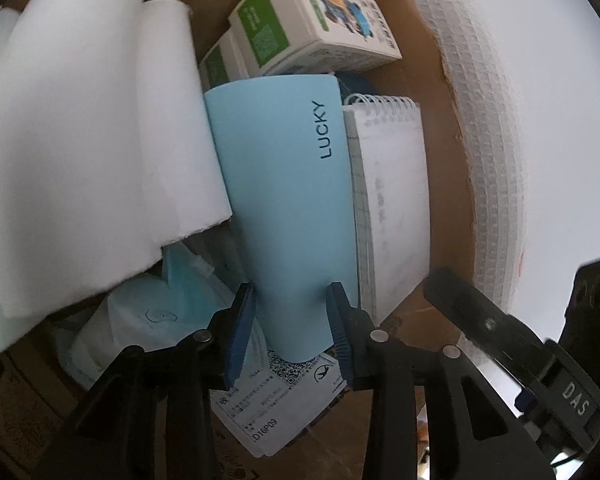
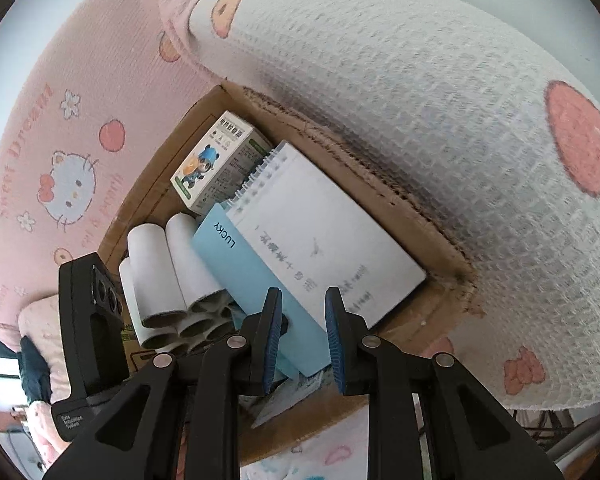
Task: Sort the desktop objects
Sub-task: 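Withdraw both tools up out of the box, then move both tools away from the box toward the white-and-red pouch on the sheet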
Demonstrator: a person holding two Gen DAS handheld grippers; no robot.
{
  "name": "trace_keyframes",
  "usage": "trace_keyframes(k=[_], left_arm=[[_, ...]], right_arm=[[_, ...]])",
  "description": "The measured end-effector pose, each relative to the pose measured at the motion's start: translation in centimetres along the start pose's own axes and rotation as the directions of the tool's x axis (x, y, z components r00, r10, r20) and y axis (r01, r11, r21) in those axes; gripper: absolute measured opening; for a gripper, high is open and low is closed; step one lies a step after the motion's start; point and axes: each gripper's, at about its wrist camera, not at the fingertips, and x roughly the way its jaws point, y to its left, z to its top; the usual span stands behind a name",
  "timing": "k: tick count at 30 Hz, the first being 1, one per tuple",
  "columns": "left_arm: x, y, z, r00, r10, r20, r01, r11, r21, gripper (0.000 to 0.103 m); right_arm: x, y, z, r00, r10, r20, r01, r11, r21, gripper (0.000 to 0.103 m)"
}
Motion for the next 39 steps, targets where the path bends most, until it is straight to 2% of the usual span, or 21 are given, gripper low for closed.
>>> trace_keyframes(k=[5,8,12,16,20,22,23,28,29,35,39], left_arm=[[0.2,-0.1,-0.2,1.0,0.009,-0.011,-0.009,0.998,0.065,0.04],[-0.3,-0.4,-0.6,0.999,0.031,0.011,-0.032,0.996,0.081,0.039],[-2.6,-1.0,-0.8,0.997,0.018,0.081,-0.026,0.995,0.096,0.039],[-5.9,-2.1,-0.8,0.981,0.057,0.187,-0.086,0.985,0.151,0.039],[-8.5,-2.0,-1.3,0.967,0.05,0.249,-0.096,0.979,0.179,0.039],[-9.7,-1.1,0.5,0.962,0.043,0.268,-0.097,0.976,0.194,0.037],[-9.6,-1.7,1.2,0.96,0.046,0.278,-0.105,0.974,0.2,0.033],[-10.4,-1.4,-0.6,0.943,0.041,0.329,-0.127,0.961,0.245,0.023],[-11.6,-1.1,-1.9,0.941,0.036,0.338,-0.127,0.96,0.251,0.022],[-15.0,0.7,-2.5,0.901,-0.013,0.433,-0.126,0.949,0.29,0.022],[-17.8,2.0,-2.9,0.869,-0.053,0.492,-0.114,0.946,0.304,0.022]], right_arm=[[1.2,0.9,-0.5,0.998,-0.055,-0.019,0.054,0.998,-0.014,0.018],[1.3,1.9,-0.8,0.994,-0.113,-0.012,0.112,0.993,-0.047,0.018],[0.0,2.0,-0.5,0.999,-0.049,0.018,0.049,0.999,-0.011,0.018],[-1.3,2.9,-0.6,0.995,-0.092,0.045,0.094,0.995,-0.036,0.018],[-1.8,3.9,-1.2,0.995,-0.09,0.037,0.093,0.993,-0.068,0.018],[-2.0,4.5,-1.6,0.994,-0.099,0.035,0.101,0.992,-0.078,0.018],[-2.1,4.8,-1.7,0.994,-0.102,0.034,0.105,0.991,-0.085,0.018],[-2.6,6.6,-2.7,0.991,-0.13,0.033,0.133,0.984,-0.117,0.018],[-2.7,7.0,-2.8,0.99,-0.135,0.036,0.138,0.983,-0.125,0.018],[-3.4,9.4,-3.0,0.994,-0.09,0.066,0.096,0.991,-0.09,0.018],[-2.8,11.7,-3.3,0.993,-0.105,0.058,0.111,0.986,-0.123,0.018]])
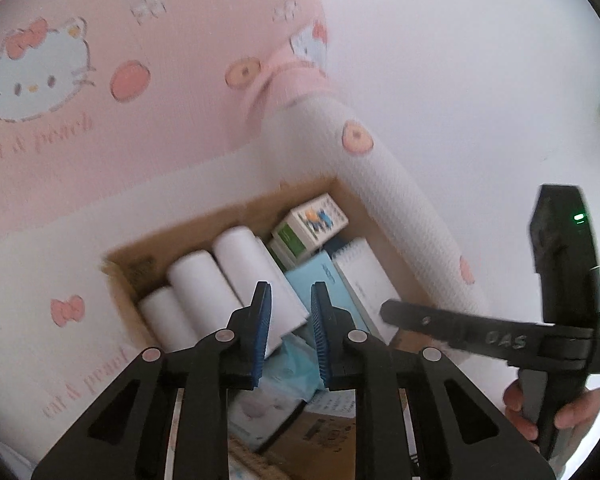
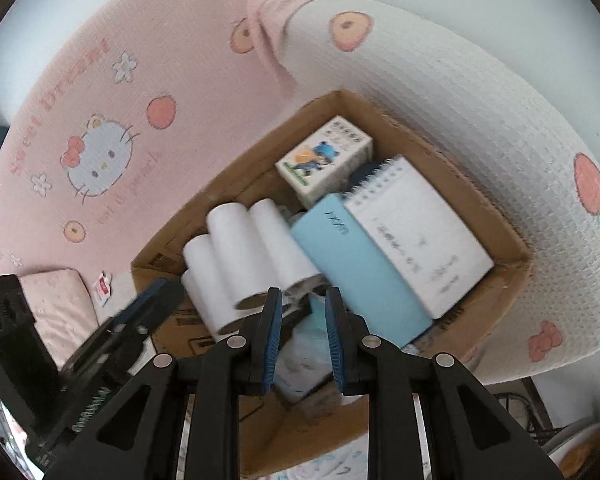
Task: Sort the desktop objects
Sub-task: 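Move both tools away from the box toward the white-and-red pouch on the sheet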
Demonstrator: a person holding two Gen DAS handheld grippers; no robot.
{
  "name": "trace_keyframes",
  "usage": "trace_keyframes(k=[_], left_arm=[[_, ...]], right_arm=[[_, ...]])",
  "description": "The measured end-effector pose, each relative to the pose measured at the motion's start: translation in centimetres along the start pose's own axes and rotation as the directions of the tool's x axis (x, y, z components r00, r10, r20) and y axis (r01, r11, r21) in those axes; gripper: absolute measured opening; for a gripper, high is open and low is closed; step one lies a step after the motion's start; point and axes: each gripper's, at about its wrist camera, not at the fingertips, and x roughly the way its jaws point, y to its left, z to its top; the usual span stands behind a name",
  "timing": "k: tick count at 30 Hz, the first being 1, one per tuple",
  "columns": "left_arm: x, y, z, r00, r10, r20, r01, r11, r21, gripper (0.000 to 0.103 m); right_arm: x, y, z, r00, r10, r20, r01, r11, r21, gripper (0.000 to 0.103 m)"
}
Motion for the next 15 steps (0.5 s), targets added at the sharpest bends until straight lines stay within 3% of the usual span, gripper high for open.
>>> trace_keyframes(k=[5,9,12,15], left_arm=[[-3.7,2.6,-0.5,0.994,0.029,0.104,-0.034,0.998,0.044,0.022],[-6.1,4.9,-2.0,0.975,0.128,0.18,-0.148,0.984,0.1,0.022],[-7.0,6.9,-3.2,0.959,0.205,0.195,-0.235,0.962,0.142,0.024],[-7.3,9.1,-4.3,0.961,0.223,0.163,-0.245,0.96,0.133,0.034]], right_arm=[[1.1,3.6,-1.0,0.999,-0.035,-0.028,0.033,0.996,-0.081,0.018],[2.2,6.8,-2.1,0.996,-0.079,-0.032,0.073,0.985,-0.153,0.018],[2.9,9.1,-2.5,0.999,-0.012,-0.049,0.003,0.984,-0.177,0.018],[3.4,11.1,-3.0,0.996,0.039,-0.082,-0.054,0.98,-0.19,0.018]])
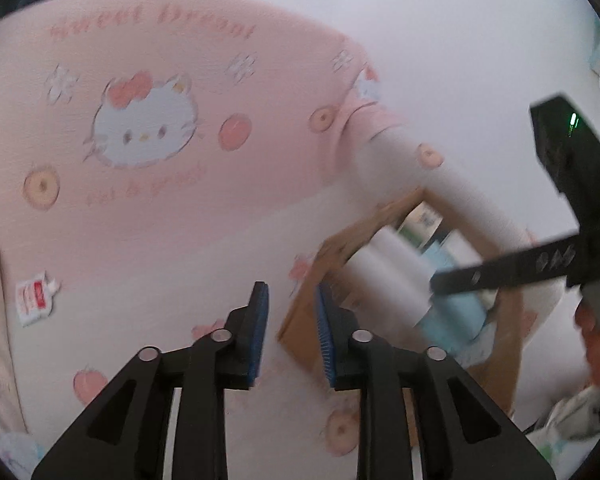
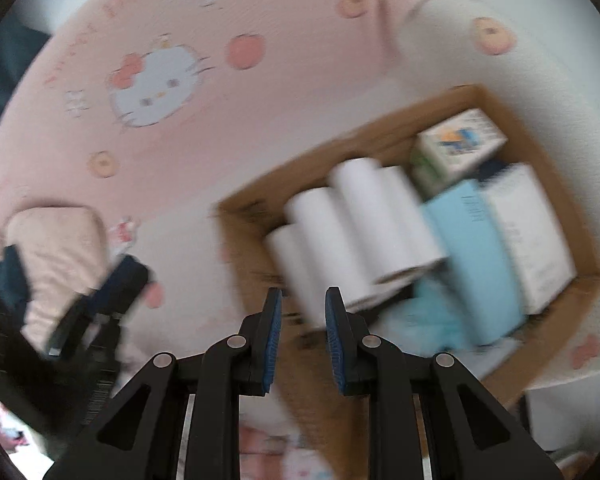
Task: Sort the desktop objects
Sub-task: 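Move both tools away from the box toward the white-and-red pouch on the sheet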
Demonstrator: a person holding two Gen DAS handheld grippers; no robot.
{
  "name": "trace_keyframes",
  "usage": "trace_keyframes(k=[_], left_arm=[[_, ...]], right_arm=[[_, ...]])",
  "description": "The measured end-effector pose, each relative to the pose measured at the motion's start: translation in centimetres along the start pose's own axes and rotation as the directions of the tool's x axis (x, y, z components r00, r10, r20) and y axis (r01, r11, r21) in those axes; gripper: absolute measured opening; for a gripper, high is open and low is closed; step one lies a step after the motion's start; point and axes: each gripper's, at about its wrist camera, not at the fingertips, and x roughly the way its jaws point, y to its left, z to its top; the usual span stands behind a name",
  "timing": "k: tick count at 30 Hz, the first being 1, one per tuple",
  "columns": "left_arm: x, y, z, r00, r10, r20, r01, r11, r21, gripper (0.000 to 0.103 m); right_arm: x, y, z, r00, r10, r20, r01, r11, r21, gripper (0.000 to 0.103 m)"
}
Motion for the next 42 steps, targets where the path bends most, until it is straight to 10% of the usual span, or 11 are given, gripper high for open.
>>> trace_keyframes(k=[8,15,18,24,32,42], left_arm=[[1.8,8.1,-4.5,0.995,0.069,-0.078,-0.083,0.976,-0.202,0.045],[2.0,13.7,-5.6,0.969,0.243,-0.043,-0.244,0.917,-0.316,0.045],[1.5,15.6,-5.4,0.978,0.207,-0.017,-0.196,0.89,-0.412,0.047],[1.5,20.2,-6.0,0.976,0.217,-0.025,-0.189,0.78,-0.597,0.049],[0.9,27.5,-8.2,0.961,0.266,-0.071,-0.202,0.506,-0.839,0.049],[0.1,31.6,-7.5,0.941,0.321,-0.108,-0.246,0.426,-0.871,0.049]], right_arm=[[2.8,6.3,-1.9,0.996,-0.086,-0.029,0.078,0.976,-0.203,0.018],[6.1,10.2,-2.7,0.998,0.007,-0.063,-0.023,0.964,-0.265,0.018],[7.2,11.5,-2.9,0.998,0.022,-0.052,-0.036,0.958,-0.285,0.018],[10.0,14.0,-3.4,0.999,0.034,-0.019,-0.039,0.938,-0.345,0.018],[14.4,19.4,-5.5,0.999,0.051,-0.013,-0.049,0.824,-0.564,0.018],[18.7,23.7,-5.1,0.994,0.112,-0.002,-0.081,0.708,-0.701,0.018]])
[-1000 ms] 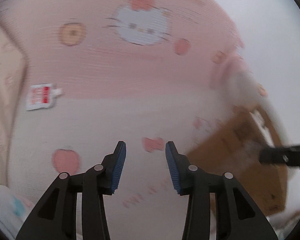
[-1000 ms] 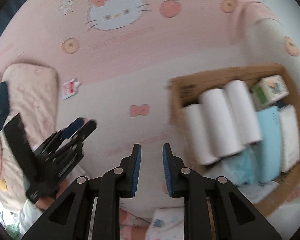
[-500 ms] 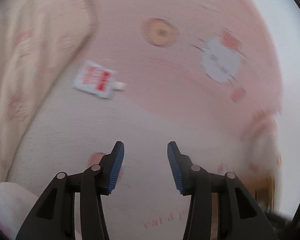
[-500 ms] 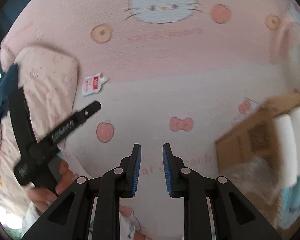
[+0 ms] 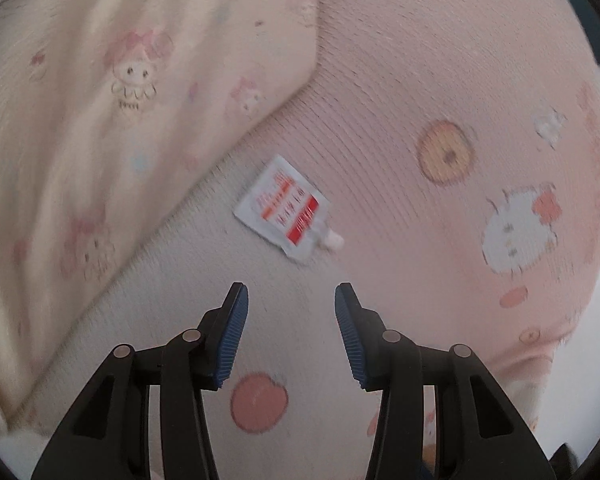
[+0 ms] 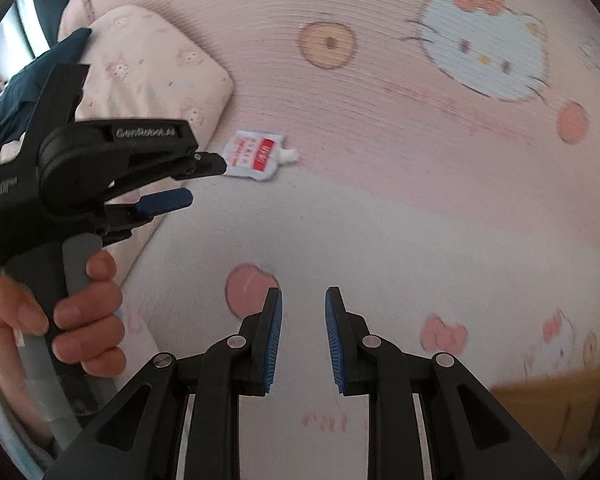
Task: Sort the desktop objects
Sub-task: 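Move both tools away from the box toward the white-and-red pouch on the sheet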
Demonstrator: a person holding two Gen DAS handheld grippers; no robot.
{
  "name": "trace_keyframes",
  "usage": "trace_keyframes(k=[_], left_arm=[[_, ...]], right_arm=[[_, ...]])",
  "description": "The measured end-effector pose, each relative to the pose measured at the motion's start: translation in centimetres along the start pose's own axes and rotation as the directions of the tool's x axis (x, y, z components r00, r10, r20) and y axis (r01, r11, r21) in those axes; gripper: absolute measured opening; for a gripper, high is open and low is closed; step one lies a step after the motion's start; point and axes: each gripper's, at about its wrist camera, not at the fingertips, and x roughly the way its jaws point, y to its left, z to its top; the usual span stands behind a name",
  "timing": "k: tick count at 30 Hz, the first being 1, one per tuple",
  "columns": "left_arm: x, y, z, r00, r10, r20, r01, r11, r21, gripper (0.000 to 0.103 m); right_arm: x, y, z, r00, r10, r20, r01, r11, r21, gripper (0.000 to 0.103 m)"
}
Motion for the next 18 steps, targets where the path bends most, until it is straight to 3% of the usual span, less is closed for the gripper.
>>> trace_keyframes(k=[4,9,13,18], left_arm=[[1.2,0.8,2.2,1.0,0.009,-0.026,-0.01,0.999,-0.047,0.049],[2.7,-0.2,4.2,0.998,0.001,-0.06,-0.002,1.0,-0.018,0.049],[3.2,-1.3,5.4,0.997,0.069,-0.019,-0.068,0.995,0.067,0.049],[5.2,-0.4,6.3,0.985,0.149,-0.086,-0.144,0.987,0.066,0.049]], right_arm=[[2.0,-0.3,1.5,0.998,0.054,0.011,-0.054,0.998,0.015,0.018],[4.6,-2.2,3.8,0.982,0.183,0.049,-0.188,0.967,0.169,0.018],[7.0,-3.2,6.2,0.977,0.206,0.059,-0.214,0.95,0.228,0.018],[9.7,-4.2,8.4,0.965,0.251,0.08,-0.263,0.921,0.289,0.019]])
